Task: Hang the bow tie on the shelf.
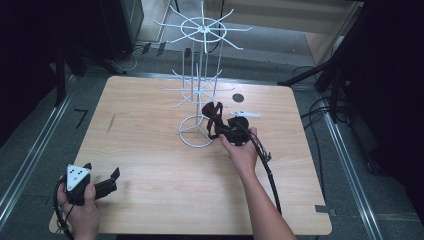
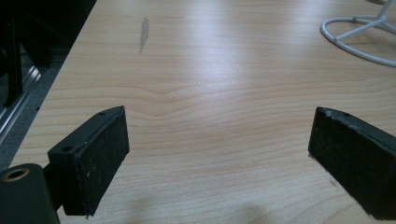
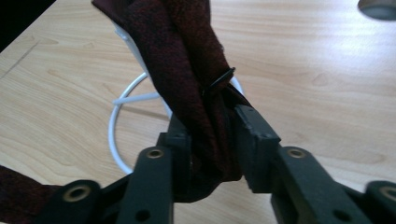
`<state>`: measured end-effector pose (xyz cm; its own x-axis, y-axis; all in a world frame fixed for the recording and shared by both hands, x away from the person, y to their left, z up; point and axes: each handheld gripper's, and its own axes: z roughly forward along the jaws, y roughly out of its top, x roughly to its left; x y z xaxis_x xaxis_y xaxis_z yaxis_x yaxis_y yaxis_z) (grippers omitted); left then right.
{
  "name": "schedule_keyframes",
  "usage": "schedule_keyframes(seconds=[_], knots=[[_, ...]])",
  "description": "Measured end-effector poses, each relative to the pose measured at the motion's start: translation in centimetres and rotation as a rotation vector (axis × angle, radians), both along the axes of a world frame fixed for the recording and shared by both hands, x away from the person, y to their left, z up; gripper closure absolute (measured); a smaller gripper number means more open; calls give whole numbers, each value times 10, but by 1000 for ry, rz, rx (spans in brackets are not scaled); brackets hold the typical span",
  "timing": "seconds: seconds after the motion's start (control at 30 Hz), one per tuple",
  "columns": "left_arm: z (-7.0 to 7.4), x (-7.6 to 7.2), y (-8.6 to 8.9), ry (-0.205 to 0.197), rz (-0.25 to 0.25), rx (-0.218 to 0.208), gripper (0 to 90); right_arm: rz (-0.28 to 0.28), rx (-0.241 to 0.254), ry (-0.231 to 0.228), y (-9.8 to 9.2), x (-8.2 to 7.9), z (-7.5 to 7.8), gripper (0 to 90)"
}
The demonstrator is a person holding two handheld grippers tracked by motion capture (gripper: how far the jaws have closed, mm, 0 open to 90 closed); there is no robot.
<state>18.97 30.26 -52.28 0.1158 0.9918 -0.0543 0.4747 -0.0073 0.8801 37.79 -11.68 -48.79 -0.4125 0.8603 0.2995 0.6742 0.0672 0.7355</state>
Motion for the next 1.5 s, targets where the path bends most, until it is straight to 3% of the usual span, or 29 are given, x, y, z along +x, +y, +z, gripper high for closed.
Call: schedule_keyframes(seconds=[0.03, 0.07, 0.17, 0.27, 0.33, 0.43, 1.2, 1.5], knots=[[0, 0, 0, 0, 0, 1, 57, -1, 7, -42, -3, 0, -1, 603], [0, 0, 0, 0, 0, 1, 57, -1, 7, -42, -3, 0, -1, 603], [0, 0, 0, -1, 2, 2, 57, 13, 30, -83, -8, -2, 1, 486], [0, 0, 0, -1, 2, 3, 57, 21, 7, -74, -9, -3, 5, 441], [0, 0, 0, 0, 2, 4, 57, 18, -16, -74, -11, -6, 10, 344], [0, 0, -1, -2, 3, 4, 58, 7, -20, -78, -15, -7, 14, 269], [0, 0, -1, -3, 4, 5, 63, -37, 4, -151, -40, -21, 40, 255], [0, 0, -1, -4, 5, 5, 62, -51, -25, -190, -59, -35, 48, 255]])
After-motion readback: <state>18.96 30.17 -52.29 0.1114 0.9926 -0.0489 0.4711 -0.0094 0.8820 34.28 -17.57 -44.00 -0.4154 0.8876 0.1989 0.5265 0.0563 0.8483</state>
